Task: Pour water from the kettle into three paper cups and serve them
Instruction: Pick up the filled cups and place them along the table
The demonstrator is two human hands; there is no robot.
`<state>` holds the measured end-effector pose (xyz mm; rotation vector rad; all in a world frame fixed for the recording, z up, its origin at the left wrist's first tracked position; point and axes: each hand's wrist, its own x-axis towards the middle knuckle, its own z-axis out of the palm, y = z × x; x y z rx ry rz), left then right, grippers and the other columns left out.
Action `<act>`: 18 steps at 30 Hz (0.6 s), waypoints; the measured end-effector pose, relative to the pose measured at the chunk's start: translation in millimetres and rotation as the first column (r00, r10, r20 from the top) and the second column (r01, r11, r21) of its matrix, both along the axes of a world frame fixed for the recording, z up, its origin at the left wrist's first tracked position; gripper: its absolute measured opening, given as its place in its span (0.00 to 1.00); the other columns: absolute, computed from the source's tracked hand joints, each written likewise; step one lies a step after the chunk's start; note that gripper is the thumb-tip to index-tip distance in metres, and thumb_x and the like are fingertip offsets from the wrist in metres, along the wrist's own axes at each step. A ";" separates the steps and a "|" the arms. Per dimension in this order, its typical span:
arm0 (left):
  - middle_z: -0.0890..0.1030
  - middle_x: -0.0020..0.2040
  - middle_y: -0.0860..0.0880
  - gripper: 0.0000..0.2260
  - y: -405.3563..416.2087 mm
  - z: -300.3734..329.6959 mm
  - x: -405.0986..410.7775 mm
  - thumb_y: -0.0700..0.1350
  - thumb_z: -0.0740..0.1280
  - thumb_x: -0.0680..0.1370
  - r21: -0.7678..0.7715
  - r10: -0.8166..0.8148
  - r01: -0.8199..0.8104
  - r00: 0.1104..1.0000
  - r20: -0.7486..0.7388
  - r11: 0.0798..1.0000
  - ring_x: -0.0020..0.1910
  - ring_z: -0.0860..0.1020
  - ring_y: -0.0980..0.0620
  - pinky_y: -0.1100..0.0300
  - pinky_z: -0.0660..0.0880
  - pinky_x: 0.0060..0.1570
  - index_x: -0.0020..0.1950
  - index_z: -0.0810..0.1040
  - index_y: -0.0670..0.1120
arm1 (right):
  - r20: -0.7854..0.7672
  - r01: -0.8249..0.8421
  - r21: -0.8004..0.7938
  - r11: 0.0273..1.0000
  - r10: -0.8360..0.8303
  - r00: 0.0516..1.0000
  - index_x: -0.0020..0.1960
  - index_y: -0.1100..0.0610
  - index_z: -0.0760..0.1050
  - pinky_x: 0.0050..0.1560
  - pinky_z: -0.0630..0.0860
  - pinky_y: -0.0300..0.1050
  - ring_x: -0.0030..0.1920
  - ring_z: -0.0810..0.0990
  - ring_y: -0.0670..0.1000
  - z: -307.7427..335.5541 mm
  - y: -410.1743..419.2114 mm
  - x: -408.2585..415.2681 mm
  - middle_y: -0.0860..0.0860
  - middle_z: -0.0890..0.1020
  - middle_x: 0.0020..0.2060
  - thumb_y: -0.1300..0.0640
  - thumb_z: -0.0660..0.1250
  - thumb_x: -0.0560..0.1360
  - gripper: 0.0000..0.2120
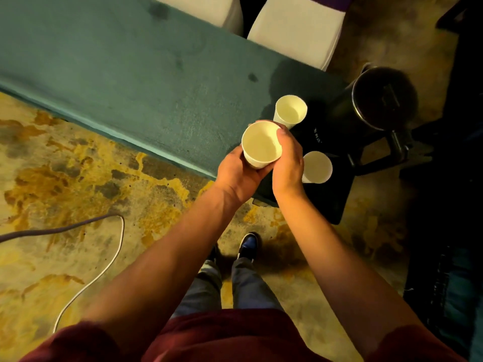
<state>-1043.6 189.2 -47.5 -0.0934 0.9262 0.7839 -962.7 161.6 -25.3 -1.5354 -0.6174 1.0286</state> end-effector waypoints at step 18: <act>0.81 0.54 0.42 0.13 60.0 65.5 -64.8 0.42 0.55 0.83 0.084 0.163 -0.157 0.985 -0.064 0.984 0.49 0.81 0.45 0.56 0.83 0.35 0.64 0.76 0.43 | 0.203 -0.167 0.069 0.983 0.150 0.968 0.57 0.49 0.83 0.51 0.76 0.32 0.51 0.80 0.36 62.1 78.8 -62.4 0.36 0.83 0.51 0.55 0.55 0.85 0.17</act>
